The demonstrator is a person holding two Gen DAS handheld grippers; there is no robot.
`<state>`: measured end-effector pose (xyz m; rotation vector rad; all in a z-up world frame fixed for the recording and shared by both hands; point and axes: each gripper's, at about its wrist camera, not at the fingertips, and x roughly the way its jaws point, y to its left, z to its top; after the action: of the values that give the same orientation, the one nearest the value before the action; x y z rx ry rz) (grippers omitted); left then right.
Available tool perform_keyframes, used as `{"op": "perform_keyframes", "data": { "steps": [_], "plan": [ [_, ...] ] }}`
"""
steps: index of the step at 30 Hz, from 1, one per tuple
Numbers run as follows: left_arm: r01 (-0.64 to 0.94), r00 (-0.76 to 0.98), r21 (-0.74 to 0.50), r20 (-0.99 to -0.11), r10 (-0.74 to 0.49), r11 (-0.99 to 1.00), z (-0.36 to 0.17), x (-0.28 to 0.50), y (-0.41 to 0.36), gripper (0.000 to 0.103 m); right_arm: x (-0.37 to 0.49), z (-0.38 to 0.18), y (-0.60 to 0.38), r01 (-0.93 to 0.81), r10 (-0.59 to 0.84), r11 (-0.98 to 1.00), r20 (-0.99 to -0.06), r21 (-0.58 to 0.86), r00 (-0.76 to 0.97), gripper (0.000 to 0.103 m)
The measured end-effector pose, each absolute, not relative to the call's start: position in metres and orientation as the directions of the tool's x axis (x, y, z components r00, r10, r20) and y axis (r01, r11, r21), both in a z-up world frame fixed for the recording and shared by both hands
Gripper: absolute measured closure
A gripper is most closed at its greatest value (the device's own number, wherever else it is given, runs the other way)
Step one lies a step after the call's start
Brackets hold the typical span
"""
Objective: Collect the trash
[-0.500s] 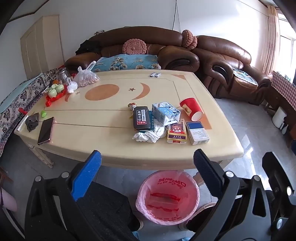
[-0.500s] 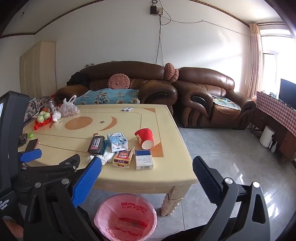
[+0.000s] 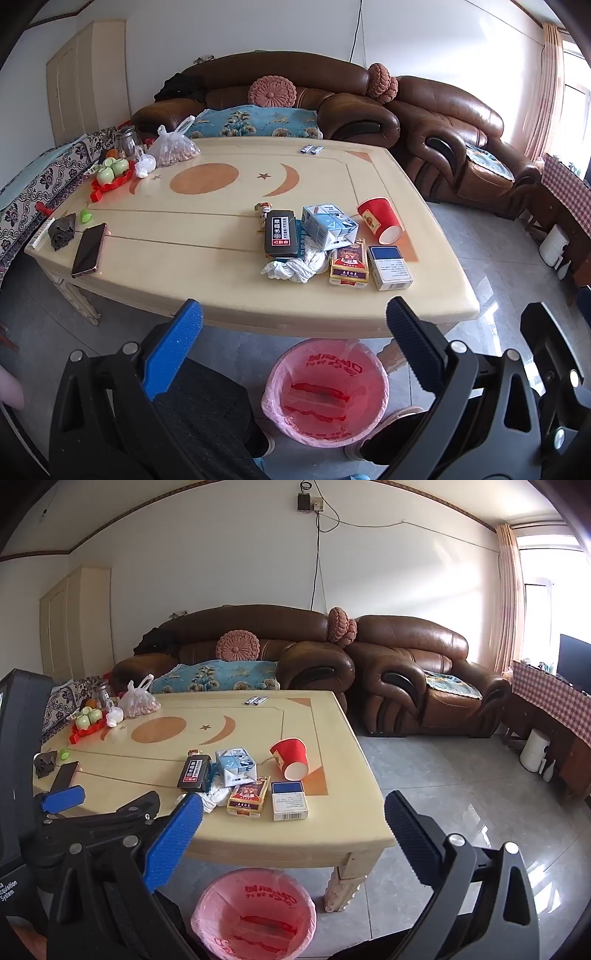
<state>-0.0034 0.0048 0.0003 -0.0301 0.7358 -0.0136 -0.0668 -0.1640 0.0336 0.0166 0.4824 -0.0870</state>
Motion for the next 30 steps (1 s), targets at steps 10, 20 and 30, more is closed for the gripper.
{"op": "perform_keyframes", "data": {
  "steps": [10, 20, 30],
  "plan": [
    [-0.004, 0.731, -0.029, -0.682, -0.017, 1.000, -0.0015, -0.0006, 0.0053, 0.005, -0.0670, 0.0299, -0.1647, 0.088, -0.080, 0.996, -0.465, -0.005, 0.882, 0.006],
    [-0.010, 0.735, -0.022, -0.678, -0.007, 1.000, -0.0003, -0.0018, 0.0067, 0.005, -0.0679, 0.0285, -0.1645, 0.083, -0.074, 0.997, -0.464, -0.002, 0.883, 0.006],
    [-0.011, 0.735, -0.019, -0.678, -0.005, 1.000, -0.0001, -0.0027, 0.0078, 0.005, -0.0671, 0.0298, -0.1641, 0.082, -0.073, 0.997, -0.465, -0.002, 0.882, 0.006]
  ]
}}
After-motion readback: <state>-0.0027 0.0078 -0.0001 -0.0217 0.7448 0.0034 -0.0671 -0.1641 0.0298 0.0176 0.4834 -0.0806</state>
